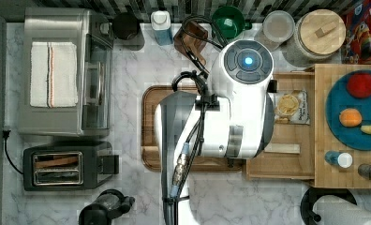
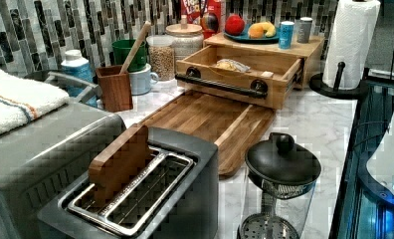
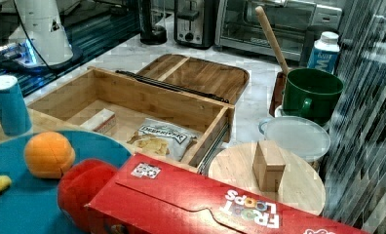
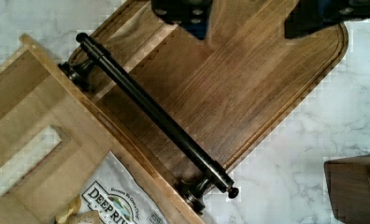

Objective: Close the drawer.

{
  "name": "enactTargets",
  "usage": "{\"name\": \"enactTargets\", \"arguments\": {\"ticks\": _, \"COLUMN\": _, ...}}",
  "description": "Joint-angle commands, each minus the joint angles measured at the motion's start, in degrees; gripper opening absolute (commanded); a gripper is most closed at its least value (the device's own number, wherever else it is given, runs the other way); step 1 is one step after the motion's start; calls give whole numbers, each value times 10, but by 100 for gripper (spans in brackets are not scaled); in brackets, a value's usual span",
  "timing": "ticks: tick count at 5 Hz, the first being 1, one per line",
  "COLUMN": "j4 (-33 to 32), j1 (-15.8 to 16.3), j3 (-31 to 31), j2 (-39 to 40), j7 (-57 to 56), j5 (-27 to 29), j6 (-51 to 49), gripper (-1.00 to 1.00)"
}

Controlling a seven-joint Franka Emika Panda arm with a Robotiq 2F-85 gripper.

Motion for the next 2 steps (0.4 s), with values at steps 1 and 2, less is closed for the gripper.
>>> {"name": "enactTargets", "arguments": {"ticks": 1, "j4": 0, "j1": -6, "j3": 6, "j2": 1, "j7": -7, "j5": 0, "j6": 1, "gripper": -100}}
{"name": "enactTargets", "arguments": {"ticks": 2, "j4": 0, "j1": -4, "j3": 4, "j2": 1, "j7": -7, "j5": 0, "j6": 1, "gripper": -100}}
